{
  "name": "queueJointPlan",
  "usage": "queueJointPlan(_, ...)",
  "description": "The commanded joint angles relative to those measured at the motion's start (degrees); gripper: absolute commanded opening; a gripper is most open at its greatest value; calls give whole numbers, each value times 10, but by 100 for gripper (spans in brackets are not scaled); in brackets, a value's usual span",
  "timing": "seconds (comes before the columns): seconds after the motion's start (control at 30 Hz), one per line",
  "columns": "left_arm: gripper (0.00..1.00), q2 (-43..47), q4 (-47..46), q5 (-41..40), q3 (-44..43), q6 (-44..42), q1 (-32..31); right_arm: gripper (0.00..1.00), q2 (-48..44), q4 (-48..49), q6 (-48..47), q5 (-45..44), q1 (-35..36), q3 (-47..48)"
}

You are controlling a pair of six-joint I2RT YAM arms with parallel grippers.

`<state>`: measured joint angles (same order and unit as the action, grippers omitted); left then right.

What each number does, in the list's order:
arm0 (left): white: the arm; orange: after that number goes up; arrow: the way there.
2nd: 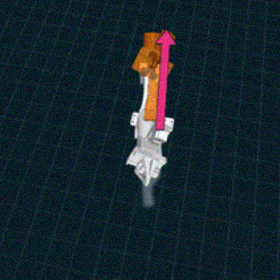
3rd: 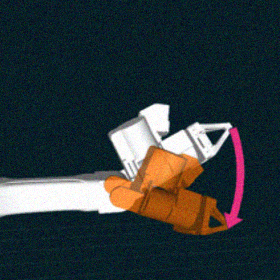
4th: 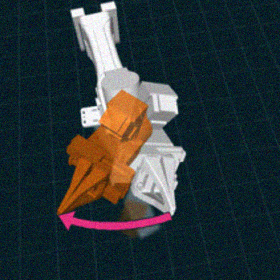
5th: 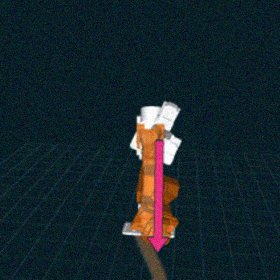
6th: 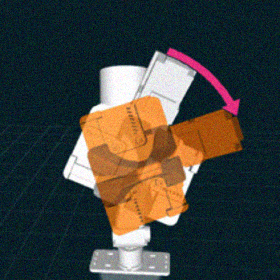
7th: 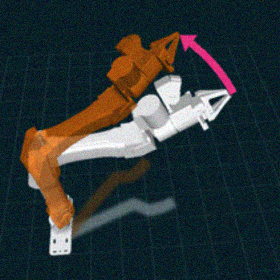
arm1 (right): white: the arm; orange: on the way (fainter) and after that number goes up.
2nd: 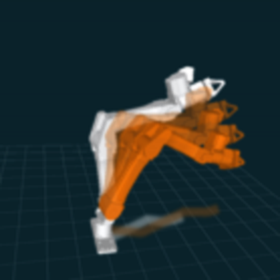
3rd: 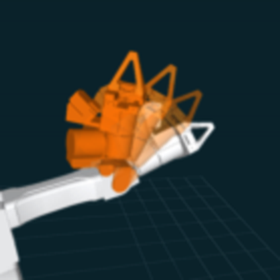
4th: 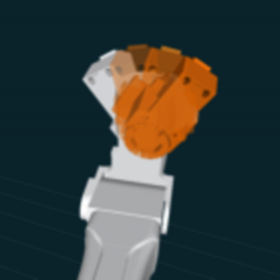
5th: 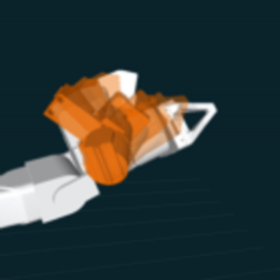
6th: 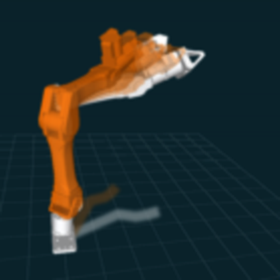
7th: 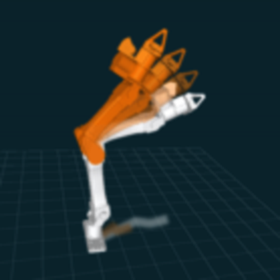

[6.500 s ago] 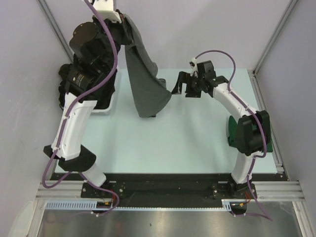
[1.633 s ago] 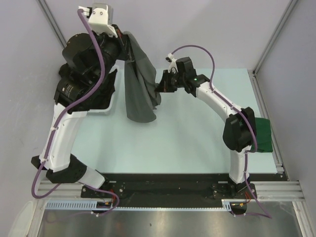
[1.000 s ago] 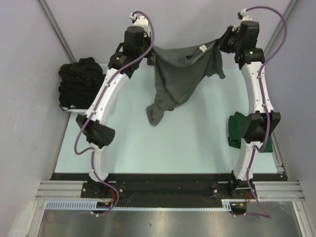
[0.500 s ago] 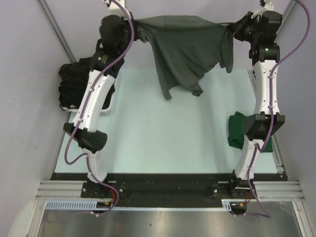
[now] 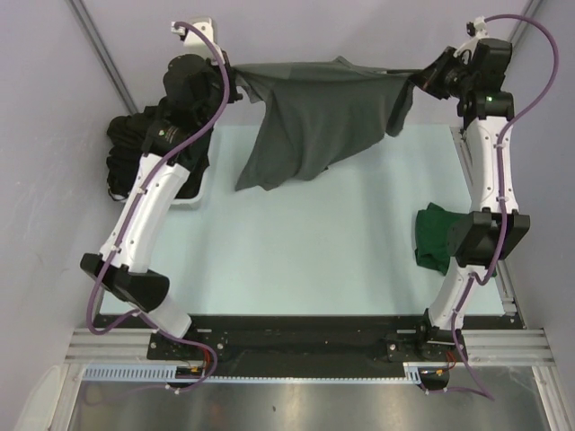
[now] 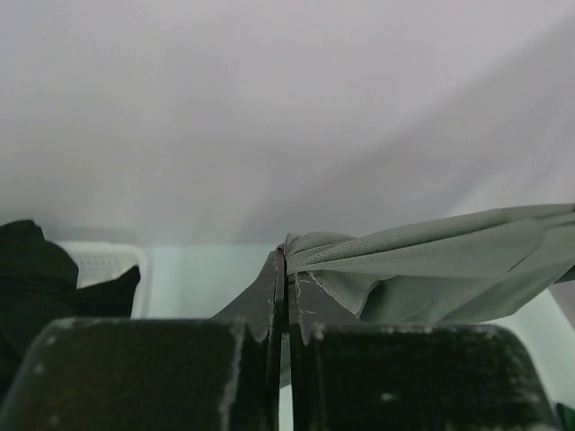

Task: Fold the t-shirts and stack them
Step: Flatten out the tshirt

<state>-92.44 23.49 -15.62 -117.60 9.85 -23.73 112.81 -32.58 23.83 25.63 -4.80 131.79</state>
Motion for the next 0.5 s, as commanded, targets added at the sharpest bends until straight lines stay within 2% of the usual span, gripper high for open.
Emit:
queueJointPlan(0.0, 0, 34, -15, -44, -3, -27, 8, 0, -25, 10, 8, 8, -25, -29)
queueJointPlan(0.13, 0, 19, 6, -17, -31, -22, 9, 0, 8, 24, 12, 17, -5, -9)
queueJointPlan(0.23, 0, -1, 34, 1, -67, -3, 9, 0, 77, 6, 23, 25, 20, 52)
queueJointPlan(0.3, 0, -12, 52, 14, -91, 11, 8, 0, 140, -15, 19, 16, 43, 133)
queueJointPlan(0.37, 0, -10, 69, 10, -98, 4, 5, 0, 165, -40, 2, -21, 66, 200)
queueJointPlan(0.47, 0, 29, 47, -37, -69, -34, 4, 0, 151, -20, -43, -84, 87, 192)
